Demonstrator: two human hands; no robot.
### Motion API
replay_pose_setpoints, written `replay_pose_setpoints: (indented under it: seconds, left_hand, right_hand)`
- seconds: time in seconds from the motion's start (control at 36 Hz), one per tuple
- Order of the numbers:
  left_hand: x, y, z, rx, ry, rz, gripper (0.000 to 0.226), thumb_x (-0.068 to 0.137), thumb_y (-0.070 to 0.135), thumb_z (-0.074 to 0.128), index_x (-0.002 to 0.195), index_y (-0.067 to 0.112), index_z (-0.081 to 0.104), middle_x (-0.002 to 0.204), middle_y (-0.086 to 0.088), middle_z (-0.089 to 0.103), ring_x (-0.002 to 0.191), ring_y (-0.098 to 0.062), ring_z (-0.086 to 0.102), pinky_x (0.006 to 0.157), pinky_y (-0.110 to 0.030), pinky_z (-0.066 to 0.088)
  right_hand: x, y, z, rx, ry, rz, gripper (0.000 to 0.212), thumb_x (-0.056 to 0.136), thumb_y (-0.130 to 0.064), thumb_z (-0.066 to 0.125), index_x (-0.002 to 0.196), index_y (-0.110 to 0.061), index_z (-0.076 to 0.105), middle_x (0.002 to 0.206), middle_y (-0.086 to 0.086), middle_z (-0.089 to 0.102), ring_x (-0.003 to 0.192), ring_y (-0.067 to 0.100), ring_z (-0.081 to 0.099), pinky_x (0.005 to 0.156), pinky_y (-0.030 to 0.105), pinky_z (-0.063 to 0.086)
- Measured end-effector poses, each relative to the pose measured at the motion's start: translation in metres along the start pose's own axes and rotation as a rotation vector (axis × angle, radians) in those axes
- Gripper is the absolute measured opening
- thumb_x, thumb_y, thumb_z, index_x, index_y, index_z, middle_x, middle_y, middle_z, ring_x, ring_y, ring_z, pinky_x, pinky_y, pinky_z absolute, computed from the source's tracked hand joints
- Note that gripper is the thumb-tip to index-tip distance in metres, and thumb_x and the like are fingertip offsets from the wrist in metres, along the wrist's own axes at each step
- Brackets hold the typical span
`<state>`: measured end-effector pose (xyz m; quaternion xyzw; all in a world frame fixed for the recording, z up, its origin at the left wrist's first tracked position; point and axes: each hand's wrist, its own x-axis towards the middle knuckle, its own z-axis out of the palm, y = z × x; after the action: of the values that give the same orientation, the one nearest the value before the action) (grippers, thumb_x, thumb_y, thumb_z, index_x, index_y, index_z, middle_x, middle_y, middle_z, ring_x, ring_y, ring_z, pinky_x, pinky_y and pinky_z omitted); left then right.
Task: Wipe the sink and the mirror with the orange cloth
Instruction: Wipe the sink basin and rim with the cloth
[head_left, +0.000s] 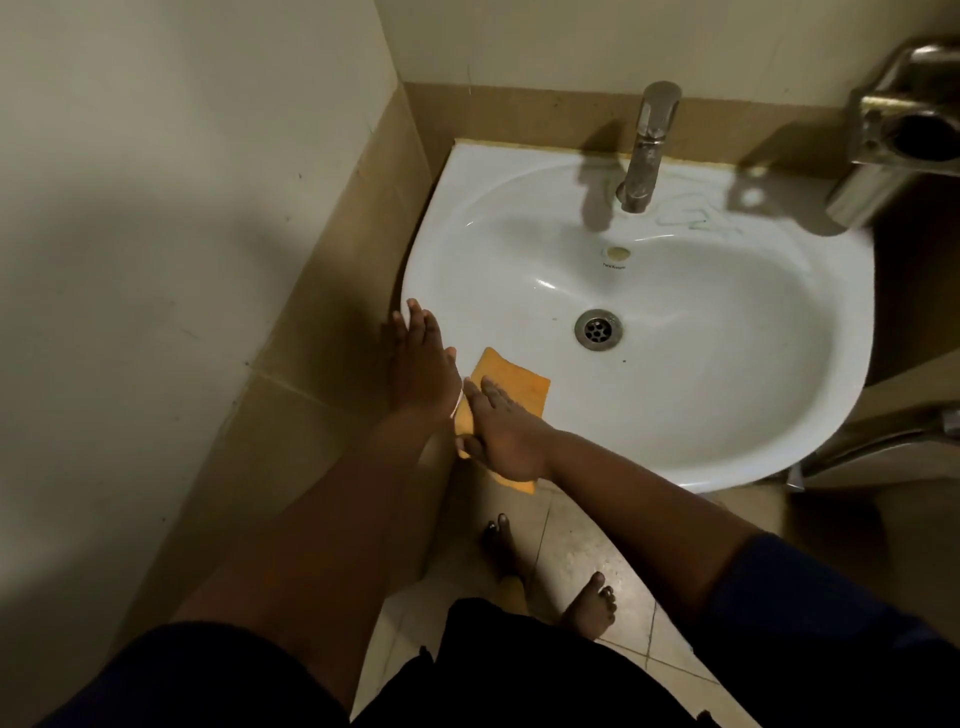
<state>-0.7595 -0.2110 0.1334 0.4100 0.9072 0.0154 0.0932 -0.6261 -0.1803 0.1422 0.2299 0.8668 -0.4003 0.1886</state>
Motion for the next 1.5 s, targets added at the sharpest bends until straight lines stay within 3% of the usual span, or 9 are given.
replay_pose_setpoints:
  seconds: [0.19, 0.58, 0.67, 0.78, 1.0, 1.14, 1.22, 1.33, 1.5]
  left_hand:
    - [-0.007, 0.004, 0.000, -0.033, -0.001, -0.028, 0.059, 0.100, 0.027, 0.036, 0.148, 0.003, 0.011, 0.158, -0.013, 0.000, 0.145, -0.032, -0.001, 0.119, -0.041, 0.008]
    - [-0.022, 0.017, 0.008, 0.032, 0.027, -0.071, 0.059, 0.099, 0.026, 0.038, 0.147, 0.002, 0.013, 0.157, -0.016, 0.003, 0.145, -0.035, 0.000, 0.118, -0.047, 0.010]
    - [-0.024, 0.020, 0.007, 0.027, 0.030, -0.095, 0.060, 0.098, 0.028, 0.039, 0.147, 0.002, 0.016, 0.157, -0.015, 0.004, 0.145, -0.035, 0.001, 0.117, -0.049, 0.014]
    - [-0.029, 0.027, 0.005, -0.008, 0.010, -0.114, 0.060, 0.098, 0.028, 0.040, 0.147, 0.002, 0.015, 0.157, -0.016, 0.001, 0.145, -0.035, 0.000, 0.116, -0.050, 0.014]
    - [-0.048, 0.042, 0.002, 0.006, -0.017, -0.121, 0.065, 0.097, 0.037, 0.037, 0.148, 0.004, 0.013, 0.157, -0.017, 0.001, 0.145, -0.034, -0.003, 0.114, -0.055, 0.009]
    - [-0.064, 0.055, 0.014, 0.012, -0.025, -0.001, 0.068, 0.097, 0.049, 0.026, 0.148, 0.005, 0.012, 0.157, -0.016, 0.003, 0.146, -0.030, -0.005, 0.112, -0.059, -0.002]
    - [-0.073, 0.060, 0.023, -0.028, -0.042, 0.088, 0.076, 0.091, 0.055, 0.015, 0.148, 0.006, 0.016, 0.157, -0.016, 0.008, 0.146, -0.029, -0.001, 0.114, -0.061, 0.006]
    - [-0.087, 0.069, 0.025, 0.059, -0.042, 0.201, 0.066, 0.096, 0.053, 0.019, 0.149, 0.015, 0.016, 0.158, -0.008, 0.009, 0.147, -0.024, 0.002, 0.110, -0.062, -0.004]
    - [-0.098, 0.075, 0.026, 0.112, -0.052, 0.418, 0.091, 0.083, 0.062, -0.017, 0.146, 0.014, 0.027, 0.154, -0.007, 0.025, 0.145, -0.025, 0.016, 0.112, -0.058, 0.002]
  right_hand:
    - [-0.068, 0.040, -0.012, -0.131, -0.130, 0.032, 0.074, 0.099, -0.043, 0.037, 0.151, -0.015, -0.008, 0.158, 0.015, -0.005, 0.146, 0.028, 0.003, 0.116, 0.036, 0.012]
    - [-0.045, 0.013, 0.005, -0.168, 0.038, 0.047, 0.070, 0.100, -0.040, 0.035, 0.150, -0.007, -0.002, 0.156, 0.022, 0.005, 0.145, 0.034, 0.008, 0.117, 0.044, 0.017]
    - [-0.058, 0.024, 0.006, -0.240, 0.048, 0.003, 0.066, 0.101, -0.036, 0.035, 0.151, -0.010, -0.001, 0.157, 0.019, 0.005, 0.145, 0.032, 0.012, 0.116, 0.041, 0.019]
    - [-0.086, 0.051, -0.005, -0.281, -0.007, -0.006, 0.066, 0.100, -0.046, 0.031, 0.152, -0.016, 0.003, 0.159, 0.012, 0.007, 0.144, 0.027, 0.016, 0.113, 0.035, 0.020]
    - [-0.143, 0.107, -0.037, -0.341, 0.017, 0.177, 0.065, 0.097, -0.054, 0.020, 0.149, -0.014, 0.023, 0.154, 0.006, 0.029, 0.139, 0.023, 0.030, 0.109, 0.034, 0.027]
    - [-0.138, 0.100, -0.026, -0.411, 0.063, 0.149, 0.064, 0.098, -0.053, 0.020, 0.146, -0.011, 0.027, 0.150, 0.011, 0.034, 0.137, 0.026, 0.033, 0.110, 0.037, 0.029]
    - [-0.125, 0.084, -0.016, -0.424, 0.073, 0.138, 0.066, 0.098, -0.053, 0.022, 0.147, -0.008, 0.025, 0.149, 0.014, 0.035, 0.137, 0.028, 0.034, 0.109, 0.040, 0.031]
    - [-0.110, 0.066, -0.002, -0.435, 0.113, 0.121, 0.067, 0.098, -0.054, 0.023, 0.146, -0.007, 0.026, 0.147, 0.016, 0.038, 0.134, 0.031, 0.037, 0.107, 0.042, 0.034]
    - [-0.131, 0.086, -0.003, -0.401, 0.221, 0.022, 0.056, 0.100, -0.046, 0.026, 0.145, -0.013, 0.031, 0.145, 0.012, 0.042, 0.131, 0.028, 0.041, 0.107, 0.036, 0.031]
